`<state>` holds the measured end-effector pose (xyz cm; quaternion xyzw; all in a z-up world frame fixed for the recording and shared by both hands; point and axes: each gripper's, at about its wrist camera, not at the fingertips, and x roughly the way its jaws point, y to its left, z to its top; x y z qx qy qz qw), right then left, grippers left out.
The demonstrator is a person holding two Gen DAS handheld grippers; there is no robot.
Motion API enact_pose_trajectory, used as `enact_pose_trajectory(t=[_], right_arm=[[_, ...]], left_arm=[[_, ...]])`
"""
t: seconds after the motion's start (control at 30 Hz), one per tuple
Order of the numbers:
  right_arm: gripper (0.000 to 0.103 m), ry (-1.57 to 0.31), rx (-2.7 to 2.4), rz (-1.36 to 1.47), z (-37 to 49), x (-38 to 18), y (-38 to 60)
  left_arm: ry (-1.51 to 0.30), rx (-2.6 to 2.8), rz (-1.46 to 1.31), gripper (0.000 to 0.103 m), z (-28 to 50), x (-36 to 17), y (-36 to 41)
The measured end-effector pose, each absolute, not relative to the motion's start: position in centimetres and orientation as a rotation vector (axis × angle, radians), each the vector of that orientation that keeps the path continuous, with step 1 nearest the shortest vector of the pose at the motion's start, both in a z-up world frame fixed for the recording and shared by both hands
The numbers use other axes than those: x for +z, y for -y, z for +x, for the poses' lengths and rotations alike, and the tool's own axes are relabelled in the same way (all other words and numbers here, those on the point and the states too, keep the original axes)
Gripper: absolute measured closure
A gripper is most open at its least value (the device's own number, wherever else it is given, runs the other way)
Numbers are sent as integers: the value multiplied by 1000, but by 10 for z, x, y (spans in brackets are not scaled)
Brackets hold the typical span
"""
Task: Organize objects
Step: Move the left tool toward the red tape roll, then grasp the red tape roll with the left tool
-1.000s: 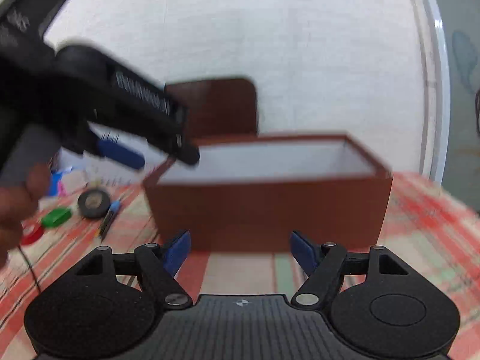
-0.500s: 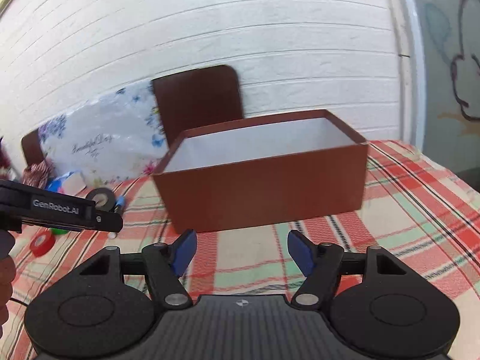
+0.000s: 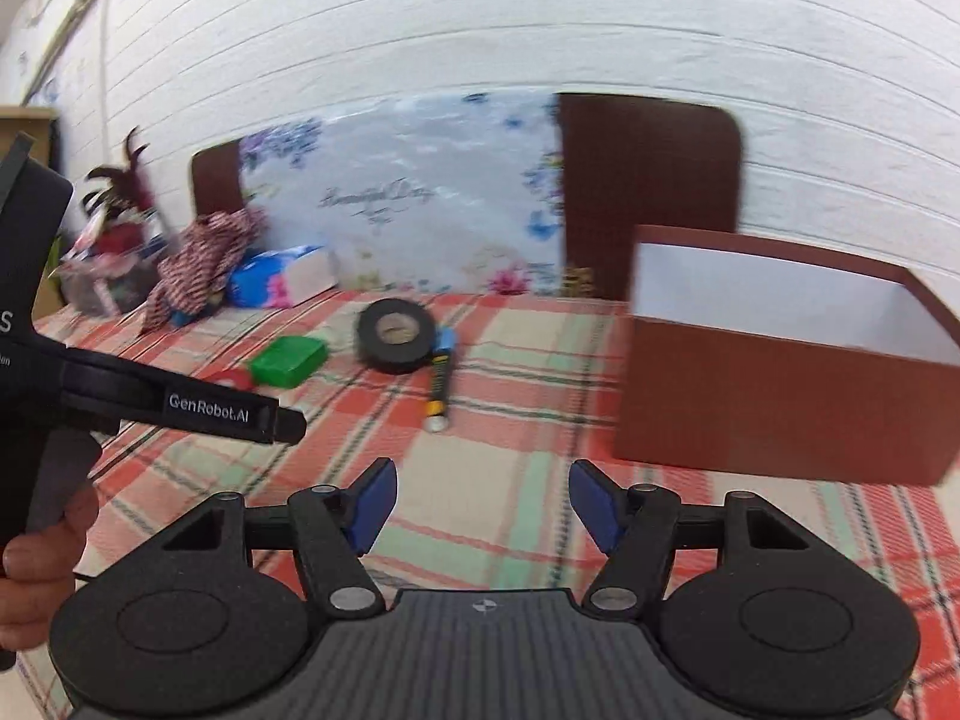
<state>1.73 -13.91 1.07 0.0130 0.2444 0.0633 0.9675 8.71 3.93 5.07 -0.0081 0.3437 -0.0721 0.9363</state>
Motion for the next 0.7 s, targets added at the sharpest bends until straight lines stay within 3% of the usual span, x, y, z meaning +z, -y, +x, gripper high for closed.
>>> enact_pose_trajectory(t=[0.27, 0.37, 0.4, 0.57, 0.7], right_arm=[[39, -559, 371, -94, 51, -7, 60], [35, -564, 433, -124, 76, -16, 26], [35, -564, 445, -140, 85, -20, 15], [26, -552, 505, -192, 139, -27, -38], [27, -608, 487, -202, 177, -36, -68]], left_arm=[[-592, 221, 6, 36, 111, 7, -189], [-560, 222, -164, 36, 106, -22, -238], [-502, 192, -227, 30, 99, -17, -247], [-505, 224, -296, 32, 107, -23, -260], [-500, 230, -303, 32, 114, -23, -261]])
